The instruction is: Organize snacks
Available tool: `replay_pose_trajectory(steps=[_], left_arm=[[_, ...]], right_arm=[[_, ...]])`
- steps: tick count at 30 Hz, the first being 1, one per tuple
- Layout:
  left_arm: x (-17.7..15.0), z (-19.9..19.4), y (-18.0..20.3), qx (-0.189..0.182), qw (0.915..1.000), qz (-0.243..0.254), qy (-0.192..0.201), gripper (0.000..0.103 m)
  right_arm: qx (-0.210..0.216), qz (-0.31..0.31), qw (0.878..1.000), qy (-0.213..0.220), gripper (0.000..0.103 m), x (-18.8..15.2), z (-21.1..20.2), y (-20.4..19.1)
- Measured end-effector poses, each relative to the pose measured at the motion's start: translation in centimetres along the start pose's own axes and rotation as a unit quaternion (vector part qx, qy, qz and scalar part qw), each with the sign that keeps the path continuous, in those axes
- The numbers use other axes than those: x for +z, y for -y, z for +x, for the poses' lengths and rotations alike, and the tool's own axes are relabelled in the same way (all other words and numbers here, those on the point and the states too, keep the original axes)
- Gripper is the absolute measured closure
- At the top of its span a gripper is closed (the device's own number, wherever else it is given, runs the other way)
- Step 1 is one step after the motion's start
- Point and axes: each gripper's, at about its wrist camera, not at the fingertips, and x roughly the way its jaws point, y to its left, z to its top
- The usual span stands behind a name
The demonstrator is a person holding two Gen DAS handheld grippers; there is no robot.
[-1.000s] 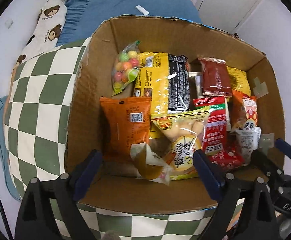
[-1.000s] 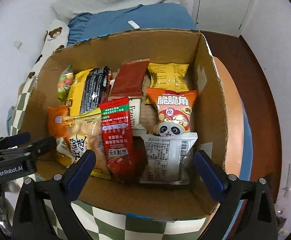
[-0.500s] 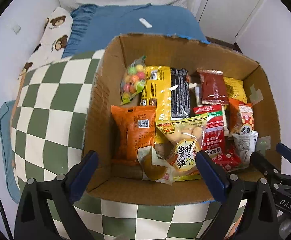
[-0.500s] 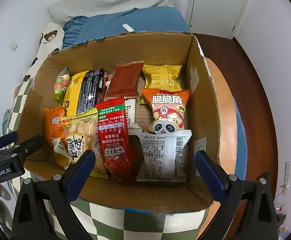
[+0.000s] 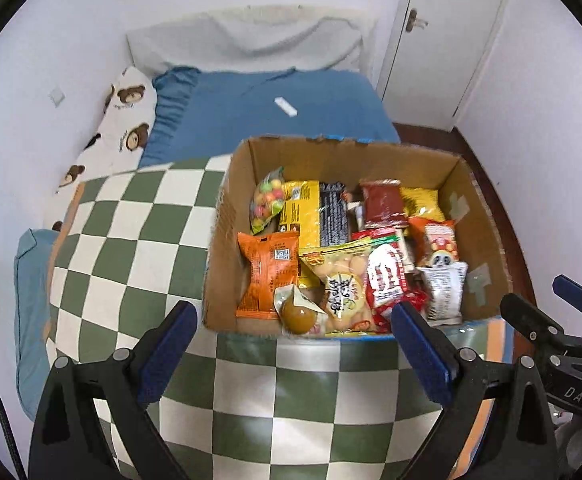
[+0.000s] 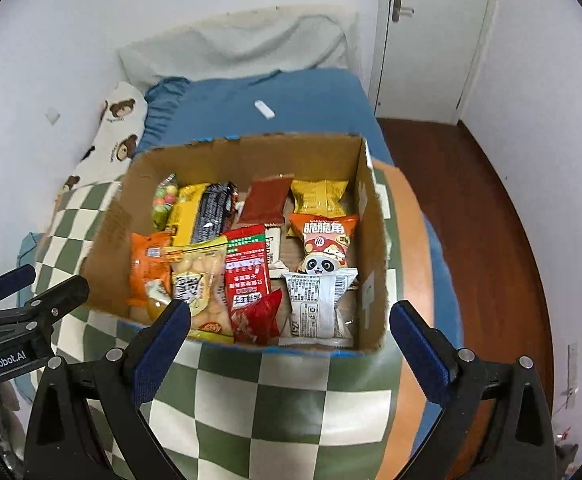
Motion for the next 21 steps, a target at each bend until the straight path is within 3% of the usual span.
replay_pose_trajectory(steps=[16, 21], left_arm=[[-4.9, -12.6, 0.8, 0.022, 0.9925, 0.008, 0.12, 0.003], [-6.5, -14.8, 1.2, 0.018, 0.9908, 0.011, 0.134, 0.003]], right_arm=[[0.003, -0.005, 0.994, 0.113, 0.0, -5.4, -14.7, -0.3], [0.001, -0.011, 0.99, 0.137, 0.0, -7.0, -18.0, -0.7]])
